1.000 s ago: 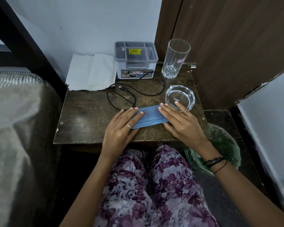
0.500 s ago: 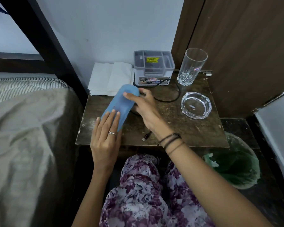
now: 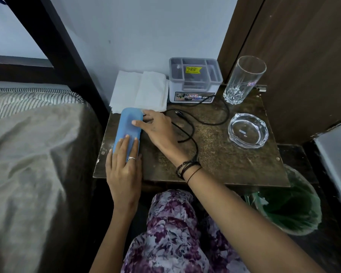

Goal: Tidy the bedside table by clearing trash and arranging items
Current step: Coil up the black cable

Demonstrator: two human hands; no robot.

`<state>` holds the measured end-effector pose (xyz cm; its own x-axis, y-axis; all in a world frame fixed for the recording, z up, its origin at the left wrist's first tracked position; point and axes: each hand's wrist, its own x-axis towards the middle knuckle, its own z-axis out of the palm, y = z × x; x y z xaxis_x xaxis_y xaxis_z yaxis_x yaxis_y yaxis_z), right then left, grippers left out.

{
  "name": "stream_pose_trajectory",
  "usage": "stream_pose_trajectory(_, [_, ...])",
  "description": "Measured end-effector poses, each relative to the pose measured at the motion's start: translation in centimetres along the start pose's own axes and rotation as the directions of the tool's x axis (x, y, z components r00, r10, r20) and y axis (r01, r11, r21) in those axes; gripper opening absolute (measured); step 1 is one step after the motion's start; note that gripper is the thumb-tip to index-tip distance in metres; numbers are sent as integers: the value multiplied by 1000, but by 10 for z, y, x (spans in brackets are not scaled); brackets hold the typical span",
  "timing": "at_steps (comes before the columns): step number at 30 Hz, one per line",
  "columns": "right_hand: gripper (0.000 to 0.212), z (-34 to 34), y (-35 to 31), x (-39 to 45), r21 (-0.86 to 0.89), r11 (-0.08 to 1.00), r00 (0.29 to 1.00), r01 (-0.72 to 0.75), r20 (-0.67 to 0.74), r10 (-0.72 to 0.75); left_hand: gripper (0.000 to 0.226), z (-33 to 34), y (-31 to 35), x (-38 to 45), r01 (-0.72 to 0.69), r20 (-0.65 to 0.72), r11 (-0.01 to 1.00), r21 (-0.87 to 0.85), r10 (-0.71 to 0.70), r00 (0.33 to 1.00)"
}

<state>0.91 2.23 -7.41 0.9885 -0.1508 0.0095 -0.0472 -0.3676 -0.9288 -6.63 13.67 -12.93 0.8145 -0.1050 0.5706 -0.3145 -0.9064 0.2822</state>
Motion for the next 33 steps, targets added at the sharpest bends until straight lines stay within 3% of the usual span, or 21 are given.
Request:
stream_pose_trajectory(6, [34,-12,-4,-11,-149,981,991,128,64,-120,43,0,6,10,24,112,999,43,-29,993])
stream_pose_trajectory(12, [23,-76,14,-36,-344,917,975,205,-16,-224,27,-12,36,18,-17,63,984,-180,29,998])
stream_pose_trajectory(15, [21,-110,26,-49,-416,901,989,126,-13,-145,26,-13,66,18,61,217,965,-254,-5,976])
stream_pose_trajectory(19, [21,-138,34,-62,-448,891,995,71,-37,-98,45,4,103,20,117,457,992,-36,-88,885])
stream_pose_trajectory(21, [21,-143,36,-67,-436,896,994,83,-29,-106,36,7,115,23,91,488,996,-12,-73,870])
stream_pose_trajectory(23, [21,-145,40,-66,-423,900,991,105,-26,-128,23,7,120,27,96,514,993,-73,-45,857])
stream_pose_trajectory(25, [22,-146,42,-63,-405,905,989,127,-21,-148,16,4,119,32,201,520,957,-210,-65,852])
stream_pose_trajectory(29, [30,-143,31,-52,-154,971,978,182,125,-164,7,-11,115,56,510,608,711,-485,-145,781])
stream_pose_trajectory(32, [35,-132,22,-42,84,987,968,139,200,-153,16,-26,112,78,704,705,224,-674,-90,704])
stream_pose_trajectory(33, [35,-128,19,-39,151,980,970,128,187,-156,18,-30,110,85,715,712,113,-690,-71,698])
